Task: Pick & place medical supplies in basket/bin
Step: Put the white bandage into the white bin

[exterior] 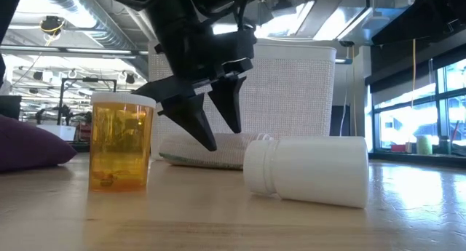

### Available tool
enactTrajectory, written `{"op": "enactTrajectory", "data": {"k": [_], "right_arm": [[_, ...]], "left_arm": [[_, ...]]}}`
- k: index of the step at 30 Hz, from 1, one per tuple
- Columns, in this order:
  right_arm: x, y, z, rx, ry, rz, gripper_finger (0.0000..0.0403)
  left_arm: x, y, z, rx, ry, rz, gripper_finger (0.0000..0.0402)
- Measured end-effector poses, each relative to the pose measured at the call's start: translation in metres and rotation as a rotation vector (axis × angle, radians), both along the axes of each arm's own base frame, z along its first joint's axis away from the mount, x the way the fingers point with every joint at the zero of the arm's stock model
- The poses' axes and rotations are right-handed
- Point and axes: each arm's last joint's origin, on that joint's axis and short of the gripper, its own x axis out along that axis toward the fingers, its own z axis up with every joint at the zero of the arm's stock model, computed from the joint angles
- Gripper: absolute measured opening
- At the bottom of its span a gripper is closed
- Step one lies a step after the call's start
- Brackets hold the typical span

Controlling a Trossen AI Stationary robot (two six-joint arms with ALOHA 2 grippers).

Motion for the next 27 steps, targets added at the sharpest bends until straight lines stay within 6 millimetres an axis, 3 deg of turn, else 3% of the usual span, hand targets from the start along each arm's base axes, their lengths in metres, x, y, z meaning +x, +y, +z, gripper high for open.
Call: {"op": "enactTrajectory", "data": {"k": [14,27], "right_arm": [[0.000,0.000,0.000,0.001,-0.001,0.000,0.0207],[0.000,0.000,0.000,0.002,-0.002,0.000,0.0207]], "left_arm": [[0.002,0.002,0.001,-0.023,-0.025,0.043,0.0265],[0.001,0.030,-0.002,-0.123,0.012,0.195,0.0262]]}}
